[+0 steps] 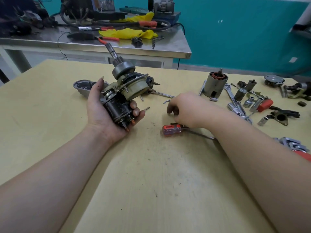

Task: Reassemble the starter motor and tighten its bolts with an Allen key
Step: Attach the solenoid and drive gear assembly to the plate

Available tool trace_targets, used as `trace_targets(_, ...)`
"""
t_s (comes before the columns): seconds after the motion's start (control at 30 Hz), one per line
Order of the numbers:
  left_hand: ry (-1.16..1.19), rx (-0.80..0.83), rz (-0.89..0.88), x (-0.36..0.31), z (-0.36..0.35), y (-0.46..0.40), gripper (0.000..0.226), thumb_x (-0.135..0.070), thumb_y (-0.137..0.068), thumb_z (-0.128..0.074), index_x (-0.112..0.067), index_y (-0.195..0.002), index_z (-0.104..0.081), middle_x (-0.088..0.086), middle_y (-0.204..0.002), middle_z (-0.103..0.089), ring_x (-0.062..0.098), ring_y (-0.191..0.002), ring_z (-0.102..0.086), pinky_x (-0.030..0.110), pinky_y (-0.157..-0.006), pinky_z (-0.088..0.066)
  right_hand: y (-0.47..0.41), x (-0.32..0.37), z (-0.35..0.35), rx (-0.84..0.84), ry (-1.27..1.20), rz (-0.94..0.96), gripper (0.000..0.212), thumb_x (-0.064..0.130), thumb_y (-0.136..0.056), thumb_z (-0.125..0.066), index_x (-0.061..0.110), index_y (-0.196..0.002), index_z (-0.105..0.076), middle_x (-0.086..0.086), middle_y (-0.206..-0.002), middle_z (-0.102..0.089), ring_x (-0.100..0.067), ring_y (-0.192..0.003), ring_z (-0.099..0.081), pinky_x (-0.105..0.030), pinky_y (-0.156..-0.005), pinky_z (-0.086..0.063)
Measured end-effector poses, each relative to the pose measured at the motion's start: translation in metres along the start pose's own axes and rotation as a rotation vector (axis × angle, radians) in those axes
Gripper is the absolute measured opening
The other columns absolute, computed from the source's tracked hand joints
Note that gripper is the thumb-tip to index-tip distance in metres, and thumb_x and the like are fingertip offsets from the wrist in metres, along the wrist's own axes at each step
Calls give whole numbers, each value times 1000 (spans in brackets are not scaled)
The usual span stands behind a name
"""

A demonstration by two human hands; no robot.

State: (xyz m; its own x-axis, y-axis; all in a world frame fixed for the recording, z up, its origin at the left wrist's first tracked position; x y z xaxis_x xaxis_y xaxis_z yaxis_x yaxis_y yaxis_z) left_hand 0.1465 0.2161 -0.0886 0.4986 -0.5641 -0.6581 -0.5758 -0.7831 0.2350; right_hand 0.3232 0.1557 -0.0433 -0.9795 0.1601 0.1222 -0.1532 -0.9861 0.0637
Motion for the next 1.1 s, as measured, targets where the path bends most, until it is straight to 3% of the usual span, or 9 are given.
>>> trace_targets(0.13, 1, -6, -9, -1, -2, 1, 66, -75, -93, -54, -15, -100, -80, 14, -71, -61, 29, -57, -58, 41, -68, -62, -3, -5, 2, 7, -93, 6, 34, 14, -93, -65, 28, -122, -71, 16, -91, -61, -12, -89, -61, -22, -66, -45)
trace_targets(0.27, 7, -10, -4, 0, -2, 3, 68, -75, -93, -54, -13, -100, -80, 14, -71, -61, 29, -57, -59, 41, -69, -62, 2, -1, -4, 127, -148, 78, 25, 38, -92, -80, 30, -116, -76, 18, -99, -69, -6, -95, -65, -19, -74, -50)
trace_targets(0.43, -40, -6, -13, -1, -3, 3, 67, -75, -93, -54, -14, -103, -80, 14, -72, -61, 29, -57, -59, 44, -72, -63, 0, 3, -5, 65, -61, 62, 8, 33, -93, -79, 28, -99, -79, 18, -88, -67, -11, -89, -64, -28, -75, -52)
trace_targets(0.63, -233, 5, -193, -10, -10, 7, 46, -59, -95, -61, -20, -83, -82, 12, -85, -74, 30, -63, -66, 48, -72, -63, 6, -4, -5, 54, -17, -7, 4, 26, -102, -66, 28, -100, -69, 1, -103, -70, -23, -96, -66, -36, -82, -57)
trace_targets(0.7, -359, -3, -300, -16, -11, 12, 33, -53, -93, -66, -26, -82, -83, 10, -92, -80, 29, -70, -73, 44, -65, -62, 6, -13, 11, -80, -180, -58, 9, 22, -106, -60, 25, -98, -63, 2, -99, -72, -20, -91, -69, -35, -79, -56)
trace_targets(0.8, -524, 23, -388, -19, -16, 19, 28, -51, -87, -69, -27, -84, -84, 4, -83, -80, 23, -69, -74, 36, -59, -60, 16, -29, 29, -282, -828, -143, 15, 8, -106, -59, 19, -98, -64, 0, -80, -77, -14, -71, -74, -29, -64, -60)
trace_targets(0.9, -656, 50, -445, -19, -20, 25, 34, -50, -85, -68, -19, -72, -78, 1, -71, -72, 17, -64, -70, 26, -58, -56, 25, -16, 15, -202, -1352, -145, 25, -6, -106, -52, 14, -112, -67, -12, -86, -73, -21, -74, -69, -38, -73, -65)
trace_targets(1.0, -761, 88, -542, -25, -28, 31, 38, -47, -85, -65, -14, -66, -63, 2, -68, -60, 14, -65, -58, 25, -59, -45, 31, -13, 8, -162, -1391, -222, 42, -18, -102, -41, 11, -111, -70, -17, -89, -65, -23, -72, -61, -41, -70, -61)
trace_targets(1.1, -872, 125, -552, -24, -35, 34, 38, -46, -86, -63, -17, -62, -60, -5, -63, -54, 10, -61, -51, 23, -57, -39, 38, -20, 7, -209, -1486, -326, 53, -27, -92, -25, 0, -97, -70, -14, -71, -50, -19, -56, -35, -32, -57, -32)
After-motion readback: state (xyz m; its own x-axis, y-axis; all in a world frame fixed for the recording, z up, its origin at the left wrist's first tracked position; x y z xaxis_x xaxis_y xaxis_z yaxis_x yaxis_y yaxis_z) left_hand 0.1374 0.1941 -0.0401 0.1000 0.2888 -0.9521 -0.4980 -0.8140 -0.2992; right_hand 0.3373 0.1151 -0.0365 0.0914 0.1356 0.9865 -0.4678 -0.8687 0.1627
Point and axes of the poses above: each hand's wrist, its own y-axis away from the middle knuckle, its own z-axis out of the back of the hand, x = y × z, the point moved 10 cm from there along -y, towards the middle knuckle
